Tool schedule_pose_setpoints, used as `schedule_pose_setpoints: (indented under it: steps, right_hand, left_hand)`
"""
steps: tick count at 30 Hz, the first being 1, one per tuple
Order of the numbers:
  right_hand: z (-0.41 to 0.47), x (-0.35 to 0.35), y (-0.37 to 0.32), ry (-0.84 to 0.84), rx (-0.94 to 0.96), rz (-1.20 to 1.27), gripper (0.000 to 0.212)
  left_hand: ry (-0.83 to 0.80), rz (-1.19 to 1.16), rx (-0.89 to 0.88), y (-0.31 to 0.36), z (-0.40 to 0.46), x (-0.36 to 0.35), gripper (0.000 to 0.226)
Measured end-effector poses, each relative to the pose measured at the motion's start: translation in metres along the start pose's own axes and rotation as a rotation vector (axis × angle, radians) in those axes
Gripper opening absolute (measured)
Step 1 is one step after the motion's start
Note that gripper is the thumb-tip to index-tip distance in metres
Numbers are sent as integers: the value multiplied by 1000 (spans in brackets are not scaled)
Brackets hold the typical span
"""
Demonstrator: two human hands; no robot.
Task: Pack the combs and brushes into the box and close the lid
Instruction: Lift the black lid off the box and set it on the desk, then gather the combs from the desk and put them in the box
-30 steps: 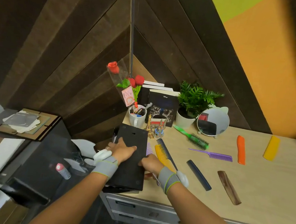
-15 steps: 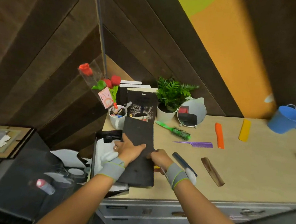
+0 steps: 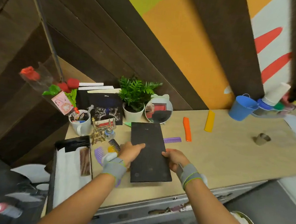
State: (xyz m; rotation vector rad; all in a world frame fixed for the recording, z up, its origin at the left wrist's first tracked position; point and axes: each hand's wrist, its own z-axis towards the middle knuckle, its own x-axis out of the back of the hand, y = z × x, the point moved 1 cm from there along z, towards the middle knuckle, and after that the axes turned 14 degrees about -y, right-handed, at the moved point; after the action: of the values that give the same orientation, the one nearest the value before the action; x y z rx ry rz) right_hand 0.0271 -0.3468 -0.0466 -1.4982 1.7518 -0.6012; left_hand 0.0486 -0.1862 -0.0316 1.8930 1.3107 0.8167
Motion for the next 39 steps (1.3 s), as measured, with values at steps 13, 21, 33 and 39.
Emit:
schedule_pose_setpoints:
  steps: [13, 21, 33, 39]
  right_hand:
    - [10, 153, -20, 314, 34, -82, 22]
    - [29, 209, -29, 381, 19, -135, 19]
    - [55, 247, -37, 377, -2, -226, 34]
    - [55, 251, -32, 461, -61, -473, 26]
  left_hand:
    - [-41, -39, 105, 0, 47, -86, 17]
    - [48, 169, 157, -12, 71, -107, 13]
    - [209, 436, 353, -25, 83, -118, 52]
    - [230, 424, 413, -32, 83, -116, 73]
